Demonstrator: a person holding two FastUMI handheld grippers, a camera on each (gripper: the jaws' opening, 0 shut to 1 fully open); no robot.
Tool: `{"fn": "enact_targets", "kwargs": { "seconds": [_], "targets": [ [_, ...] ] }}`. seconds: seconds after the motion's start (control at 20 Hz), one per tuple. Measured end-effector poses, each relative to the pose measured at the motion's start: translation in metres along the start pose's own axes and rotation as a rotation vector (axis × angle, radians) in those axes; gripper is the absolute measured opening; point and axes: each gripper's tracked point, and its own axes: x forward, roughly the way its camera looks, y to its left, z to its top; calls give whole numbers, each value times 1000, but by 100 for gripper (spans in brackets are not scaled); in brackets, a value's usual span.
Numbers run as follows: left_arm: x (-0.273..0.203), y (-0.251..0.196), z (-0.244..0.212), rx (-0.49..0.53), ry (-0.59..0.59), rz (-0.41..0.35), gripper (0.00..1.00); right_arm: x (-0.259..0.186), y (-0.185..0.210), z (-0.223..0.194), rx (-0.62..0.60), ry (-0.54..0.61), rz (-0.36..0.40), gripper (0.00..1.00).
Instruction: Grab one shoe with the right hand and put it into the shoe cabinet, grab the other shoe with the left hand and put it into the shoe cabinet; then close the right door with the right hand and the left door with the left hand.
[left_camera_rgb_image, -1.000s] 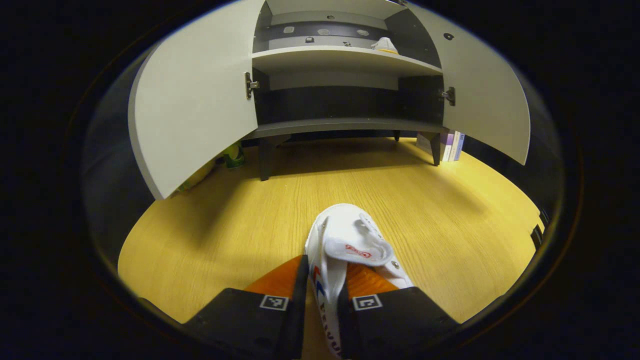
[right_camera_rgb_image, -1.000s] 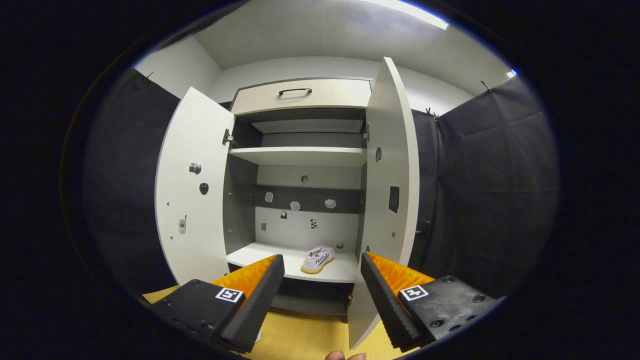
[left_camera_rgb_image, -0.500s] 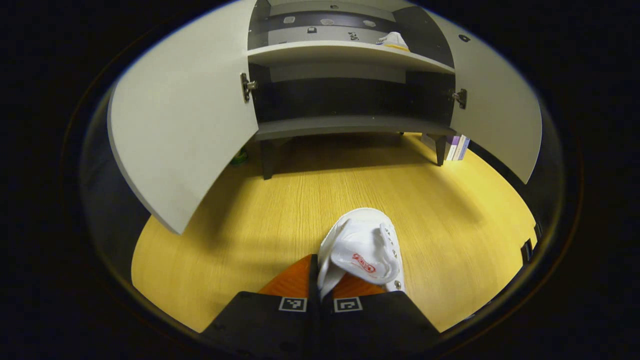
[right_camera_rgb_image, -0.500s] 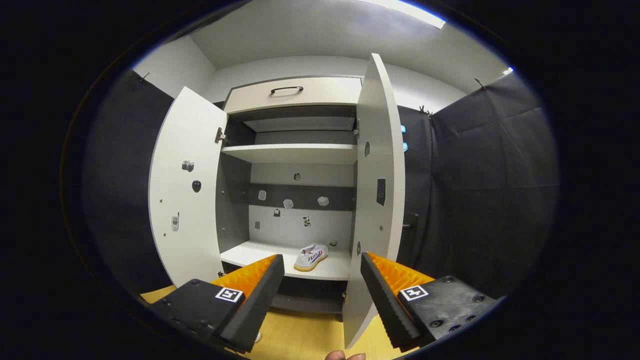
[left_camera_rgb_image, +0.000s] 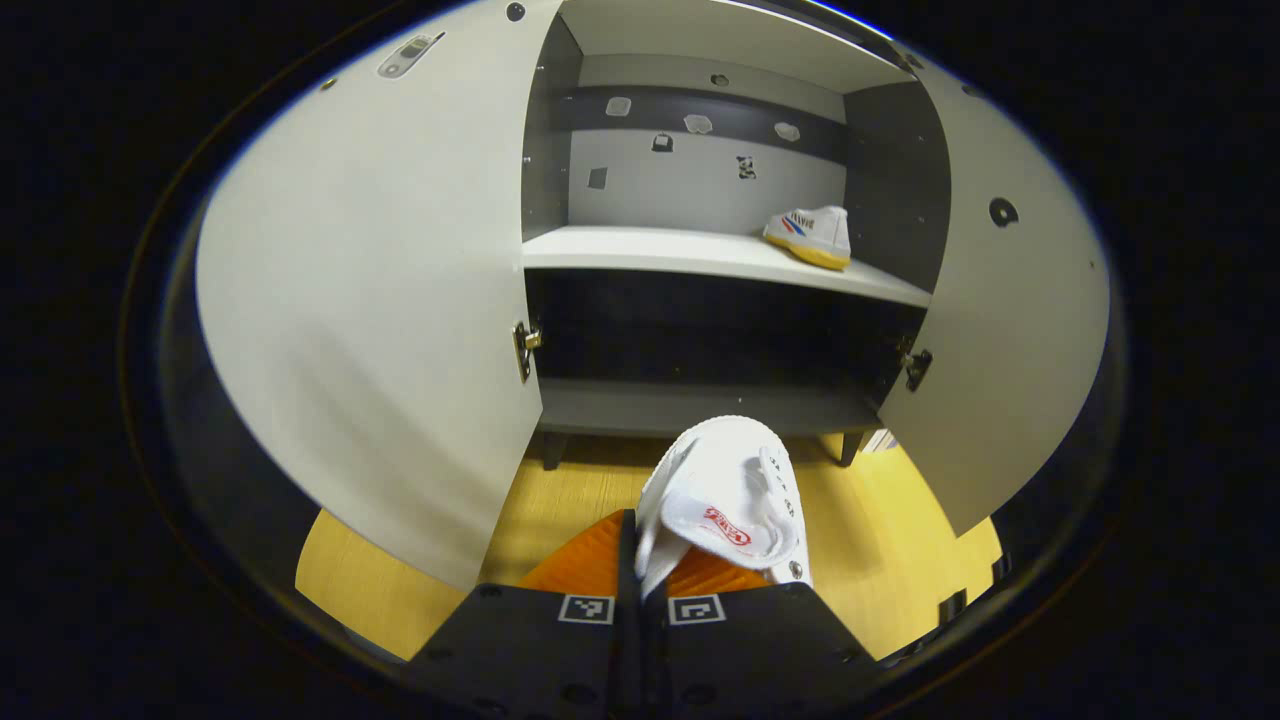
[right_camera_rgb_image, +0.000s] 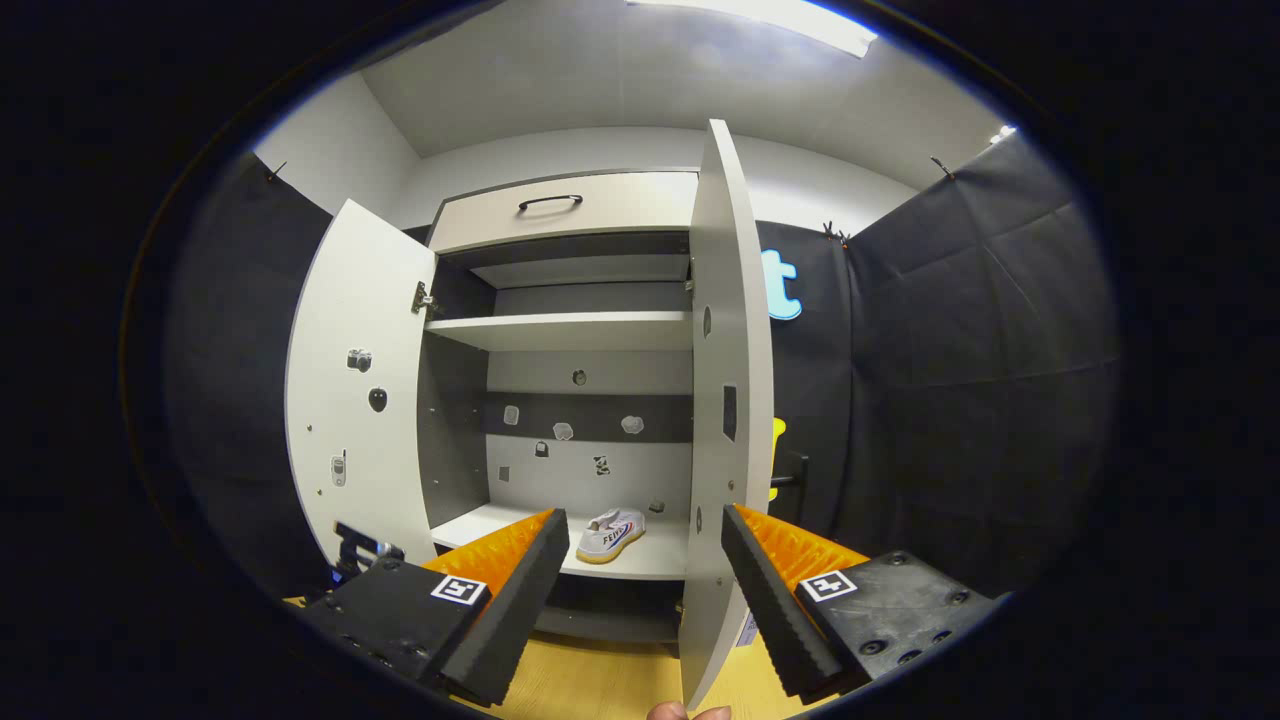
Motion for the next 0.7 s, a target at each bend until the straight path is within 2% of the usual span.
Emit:
{"fn": "enact_targets", "kwargs": {
  "seconds": [0.1, 0.3, 0.35, 0.7],
  "targets": [
    [0, -3, 37, -14, -22, 4, 5, 1, -5, 3, 4, -11, -5, 100],
    [12, -7, 110, -5, -81, 31, 5, -2, -21, 9, 10, -35, -22, 98],
    [18, -8, 126, -17, -91, 33, 5, -3, -26, 10, 7, -41, -26, 96],
    [67, -18, 246, -1, -180, 77, 5, -6, -56, 13, -1, -68, -50, 98]
  ]
}}
